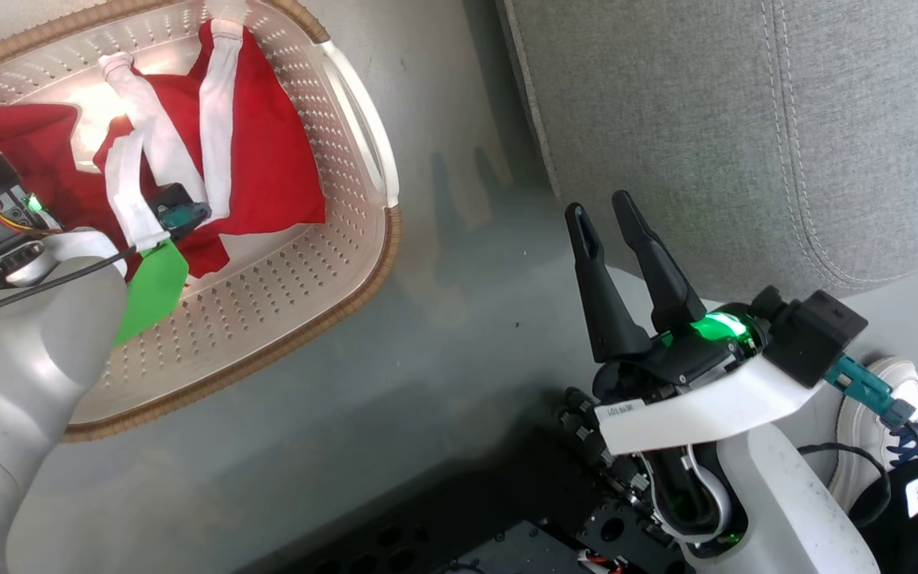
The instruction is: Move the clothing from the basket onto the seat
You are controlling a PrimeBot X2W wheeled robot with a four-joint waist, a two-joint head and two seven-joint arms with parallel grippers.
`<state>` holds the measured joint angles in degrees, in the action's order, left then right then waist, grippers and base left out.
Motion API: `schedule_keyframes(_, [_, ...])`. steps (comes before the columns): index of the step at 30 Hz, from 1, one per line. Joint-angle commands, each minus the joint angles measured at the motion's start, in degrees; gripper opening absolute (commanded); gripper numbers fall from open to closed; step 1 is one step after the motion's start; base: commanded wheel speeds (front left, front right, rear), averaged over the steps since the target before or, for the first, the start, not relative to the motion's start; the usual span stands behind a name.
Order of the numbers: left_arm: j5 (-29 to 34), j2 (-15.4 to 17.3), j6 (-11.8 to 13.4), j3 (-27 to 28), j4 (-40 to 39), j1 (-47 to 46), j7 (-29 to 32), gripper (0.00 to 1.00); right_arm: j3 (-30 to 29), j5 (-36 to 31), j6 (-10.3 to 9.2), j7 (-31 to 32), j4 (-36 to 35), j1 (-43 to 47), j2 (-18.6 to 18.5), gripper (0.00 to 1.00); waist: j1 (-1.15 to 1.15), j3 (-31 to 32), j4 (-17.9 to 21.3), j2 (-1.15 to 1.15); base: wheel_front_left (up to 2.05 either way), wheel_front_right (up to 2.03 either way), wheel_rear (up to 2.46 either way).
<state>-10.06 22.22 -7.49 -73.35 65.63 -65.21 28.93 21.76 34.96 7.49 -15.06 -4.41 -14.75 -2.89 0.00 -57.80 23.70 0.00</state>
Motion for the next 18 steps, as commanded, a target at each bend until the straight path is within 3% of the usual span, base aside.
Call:
schedule_keyframes(1, [-0.6,0.7,0.1,0.0,-0.3,-0.1,0.1,0.00,-0.1,-0.5,0.00,-0.2,0.1,-1.1,0.0,1.00,0.00,0.5,0.2,0.00,0.00,0.00,0.00])
schedule_keyframes(13, [-3.4,2.5,0.1,0.0,-0.9,-1.5,-3.1,0.00,-0.1,-1.7,0.00,-0.2,1.5,-5.3,0.0,1.00,0.00,5.4,1.4,0.00,0.00,0.00,0.00])
schedule_keyframes(18, [-5.0,0.0,0.1,0.0,-0.6,0.6,-5.4,0.00,-1.4,-3.8,0.00,-0.2,3.0,-4.8,0.0,1.00,0.00,10.3,-1.0,0.00,0.00,0.00,0.00])
